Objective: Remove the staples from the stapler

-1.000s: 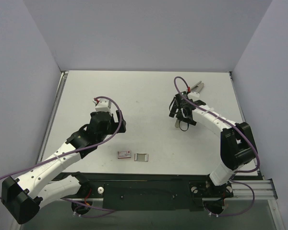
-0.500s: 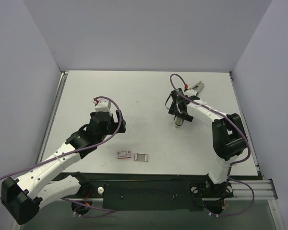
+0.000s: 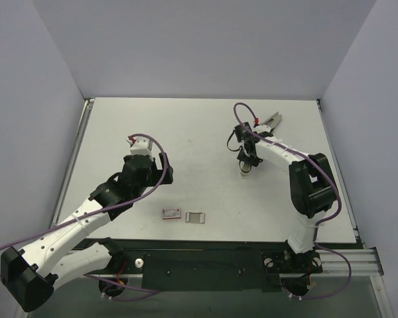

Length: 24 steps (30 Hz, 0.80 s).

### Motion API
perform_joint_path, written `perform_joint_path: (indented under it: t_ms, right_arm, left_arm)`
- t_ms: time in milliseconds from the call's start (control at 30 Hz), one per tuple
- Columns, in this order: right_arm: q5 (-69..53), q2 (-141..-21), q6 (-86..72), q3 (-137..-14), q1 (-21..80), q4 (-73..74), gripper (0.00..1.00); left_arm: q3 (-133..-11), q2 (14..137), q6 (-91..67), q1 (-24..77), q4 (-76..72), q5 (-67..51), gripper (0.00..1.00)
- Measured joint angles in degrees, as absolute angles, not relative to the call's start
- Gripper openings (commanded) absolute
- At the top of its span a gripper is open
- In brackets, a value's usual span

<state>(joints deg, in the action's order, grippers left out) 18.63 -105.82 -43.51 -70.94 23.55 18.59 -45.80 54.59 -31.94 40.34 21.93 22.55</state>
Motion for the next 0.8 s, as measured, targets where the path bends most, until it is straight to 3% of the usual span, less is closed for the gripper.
perform_joint_path:
  t_ms: [133, 400, 800]
  right_arm:
    - [18.6, -105.8, -44.5, -70.9, 23.6, 18.8, 0.0]
    - [18.7, -105.6, -48.4, -71.0, 25.1, 19.9, 0.0]
    - [22.1, -106.0, -62.2, -79.1, 38.6, 26.3, 0.0]
  left_arm:
    - [-45.8, 53.9, -31.9, 40.3, 23.2, 22.5, 0.96]
    - [-48.5, 52.4, -31.9, 40.3, 27.7, 22.9, 0.93]
    - [-49.7, 47.3, -33.9, 40.3, 34.3, 25.1, 0.92]
